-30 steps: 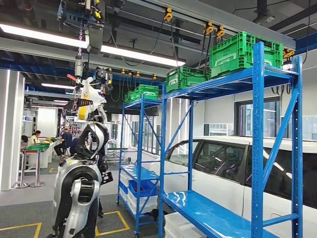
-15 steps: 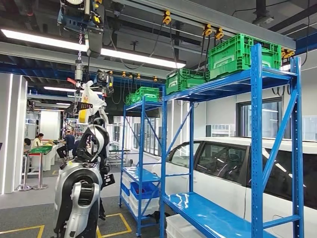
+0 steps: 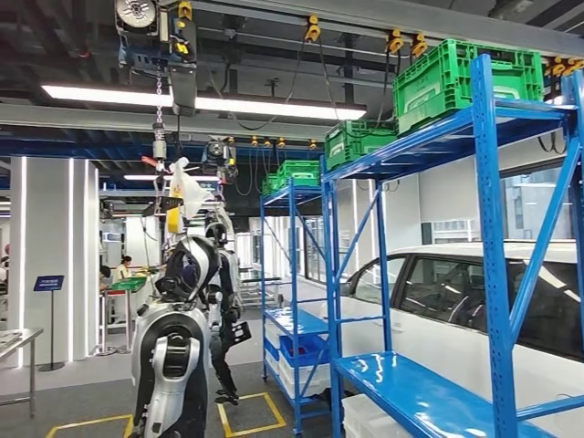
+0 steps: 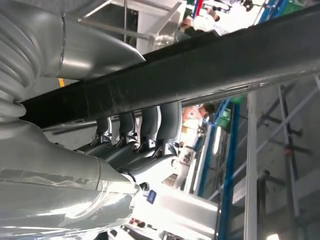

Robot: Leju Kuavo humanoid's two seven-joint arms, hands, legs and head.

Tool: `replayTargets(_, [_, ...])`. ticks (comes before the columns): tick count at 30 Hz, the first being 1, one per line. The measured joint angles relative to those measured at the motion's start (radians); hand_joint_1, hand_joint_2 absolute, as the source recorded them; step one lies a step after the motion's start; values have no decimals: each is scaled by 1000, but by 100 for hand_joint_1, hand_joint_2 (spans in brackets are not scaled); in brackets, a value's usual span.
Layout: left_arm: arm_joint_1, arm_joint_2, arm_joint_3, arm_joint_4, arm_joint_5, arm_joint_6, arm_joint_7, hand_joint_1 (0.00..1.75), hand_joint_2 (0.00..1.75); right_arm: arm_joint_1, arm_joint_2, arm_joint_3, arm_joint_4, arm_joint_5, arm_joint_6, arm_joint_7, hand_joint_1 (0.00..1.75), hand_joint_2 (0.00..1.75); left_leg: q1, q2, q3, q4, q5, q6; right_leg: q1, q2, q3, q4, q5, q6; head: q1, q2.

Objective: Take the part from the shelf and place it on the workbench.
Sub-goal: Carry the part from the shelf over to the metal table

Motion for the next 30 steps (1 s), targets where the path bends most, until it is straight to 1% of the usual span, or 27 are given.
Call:
replayTargets(1, [-1,0,0,0,-1,0,1,0,175,1,-1,0,2,2,-1,0,175,175,-3,10,-34,72,-28,2,5,-14,0,0,-1,-5,0,0])
replayTargets(2, [0,0,0,0,-1,0,2,0,175,2,-2,0,4,4,-2,0,175,175,-6,15,-59,124,-43,5,11,-27,1,0,-3,-8,0,0])
replayTargets(3, [2,1,0,0,-1,0,3,0,175,2,-2,1,6,6,-4,0,175,175,-10,17,-67,142,-39,10,15,-38,1,0,-4,-10,0,0])
replayTargets(4, [3,1,0,0,-1,0,3,0,175,2,-2,2,8,8,-5,0,175,175,-14,21,-56,120,-18,16,19,-49,3,0,-5,-12,0,0])
replayTargets(5, [3,1,0,0,-1,0,3,0,175,2,-2,3,9,9,-6,0,175,175,-19,30,-30,64,17,24,22,-59,6,0,-7,-13,0,0])
replayTargets(7, [0,1,0,0,-1,0,3,0,175,0,-2,5,9,12,-7,0,175,175,-36,76,30,-57,70,41,28,-75,10,1,-12,-10,0,0])
replayTargets(8, [-2,1,0,0,-2,0,4,0,175,-1,-2,6,9,13,-7,0,175,175,-42,95,47,-96,79,47,32,-83,10,2,-14,-7,0,0])
replayTargets(9, [-4,1,0,0,-2,0,4,0,175,-1,-2,6,9,14,-8,0,175,175,-47,104,53,-113,77,50,35,-92,10,3,-16,-4,0,0])
replayTargets(11, [-3,1,0,0,-2,0,5,0,175,-2,-2,8,9,16,-10,0,175,175,-47,83,53,-124,74,54,36,-108,11,3,-20,5,0,0])
replayTargets(12, [-1,1,0,0,-2,0,6,0,175,-3,-2,9,9,16,-11,1,175,175,-45,71,53,-125,76,57,34,-99,12,8,-28,11,0,0])
replayTargets(13, [-1,1,0,0,-2,0,7,0,175,-4,-2,10,9,17,-12,0,175,175,-42,60,54,-127,78,61,31,-79,5,28,-44,16,0,0])
replayTargets(14, [-2,1,0,0,-2,0,7,0,175,-5,-4,11,9,17,-14,0,175,175,-38,49,55,-129,80,65,28,-53,-11,68,-70,21,0,0])
replayTargets(15, [-4,1,0,0,-2,0,8,0,175,-5,-5,11,10,18,-15,0,175,175,-38,37,55,-129,80,67,27,-28,-37,128,-100,23,0,0])
replayTargets(16, [-5,0,0,0,-2,0,8,0,175,-4,-8,11,11,18,-15,0,175,175,-38,25,55,-128,81,69,26,-16,-70,197,-129,24,0,0])
replayTargets(17, [-5,0,0,0,-2,0,8,0,175,-3,-11,12,13,18,-16,1,175,175,-38,12,55,-128,81,70,27,-11,-99,254,-145,25,0,0])
replayTargets(18, [-4,0,0,0,-2,0,8,0,175,-2,-14,12,14,19,-16,1,175,175,-39,-2,55,-128,82,70,27,-8,-115,281,-143,25,0,0])
replayTargets(19, [-3,0,0,0,-2,0,8,0,175,-1,-16,13,15,19,-17,2,175,175,-40,-16,56,-128,82,70,27,-5,-113,267,-121,23,0,0])
replayTargets(20, [-3,0,0,0,-2,0,8,0,175,-1,-17,14,15,20,-17,3,175,175,-41,-30,58,-127,82,70,27,3,-93,217,-83,20,0,0])
replayTargets(21, [-4,-1,-1,0,-2,0,8,0,175,-2,-17,14,15,21,-18,4,175,175,-41,-43,59,-127,82,70,27,24,-66,147,-42,14,0,0])
replayTargets(22, [-5,-2,-1,0,-2,-1,8,0,175,-3,-17,15,15,21,-18,4,175,175,-41,-55,58,-127,82,69,26,50,-41,85,-10,7,0,0])
replayTargets(23, [-7,-3,-1,0,-2,-1,8,0,175,-4,-17,16,15,22,-19,5,175,175,-39,-66,56,-126,84,66,26,72,-23,40,9,2,0,0])
replayTargets(24, [-8,-3,-1,0,-2,-1,9,0,175,-5,-18,16,15,24,-19,5,175,175,-36,-76,51,-126,85,62,27,85,-15,18,15,-2,0,0])
replayTargets(25, [-8,-4,-1,0,-2,-1,9,0,175,-5,-18,16,15,25,-21,5,175,175,-33,-85,47,-127,88,56,28,84,-13,12,14,-5,0,0])
replayTargets(26, [-7,-5,-1,0,-2,1,10,0,175,-5,-17,16,15,28,-23,6,175,175,-31,-95,43,-129,91,51,28,72,-11,4,13,-6,0,0])
replayTargets(27, [-5,-6,-1,0,-1,4,9,0,175,-6,-15,17,15,31,-25,6,175,175,-33,-93,39,-128,89,46,26,59,-8,-4,15,-10,-1,0])
replayTargets(28, [-4,-7,-1,0,0,8,8,0,175,-6,-14,17,14,33,-28,5,175,175,-36,-78,32,-117,80,41,22,46,-5,-12,16,-12,-1,0])
replayTargets(30, [-5,-8,0,0,1,15,6,0,175,-7,-17,17,15,36,-32,2,175,175,-37,-27,-5,-43,35,32,18,18,-1,-21,19,-16,-1,0])
